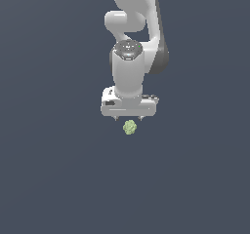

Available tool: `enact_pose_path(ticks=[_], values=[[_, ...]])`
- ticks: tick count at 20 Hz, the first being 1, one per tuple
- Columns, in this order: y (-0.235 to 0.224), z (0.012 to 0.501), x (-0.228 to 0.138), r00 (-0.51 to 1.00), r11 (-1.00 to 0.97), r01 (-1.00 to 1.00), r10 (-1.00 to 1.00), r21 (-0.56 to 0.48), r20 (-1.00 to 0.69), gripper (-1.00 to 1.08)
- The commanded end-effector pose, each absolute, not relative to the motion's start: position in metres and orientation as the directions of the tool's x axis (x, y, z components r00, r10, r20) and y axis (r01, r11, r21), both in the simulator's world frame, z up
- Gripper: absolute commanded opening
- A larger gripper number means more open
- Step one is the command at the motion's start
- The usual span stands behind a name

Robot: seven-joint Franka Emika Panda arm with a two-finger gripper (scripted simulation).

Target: Pick up the object and move it to a goal position.

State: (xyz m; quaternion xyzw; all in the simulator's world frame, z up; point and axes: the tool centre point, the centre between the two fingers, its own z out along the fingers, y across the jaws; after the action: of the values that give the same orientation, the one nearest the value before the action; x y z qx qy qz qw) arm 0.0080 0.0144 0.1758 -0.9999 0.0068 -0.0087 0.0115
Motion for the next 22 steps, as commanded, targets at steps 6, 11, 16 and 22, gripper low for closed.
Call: enact_pose_path(ticks=[6,11,16,22], values=[[0.008,0.173,0.004,1.000,-1.000,-0.003,-0.003,-0.010,0.004,1.00],[0.000,0.172,0.000,1.000,-1.000,0.016,0.016,0.005,-0.014,1.00],[0.001,0.170,0.000,1.000,-1.000,0.006,0.006,0.003,-0.012,1.00],[0.005,0.158,-0.004,0.999,-0.999,-0.046,-0.046,0.002,-0.011,1.00]])
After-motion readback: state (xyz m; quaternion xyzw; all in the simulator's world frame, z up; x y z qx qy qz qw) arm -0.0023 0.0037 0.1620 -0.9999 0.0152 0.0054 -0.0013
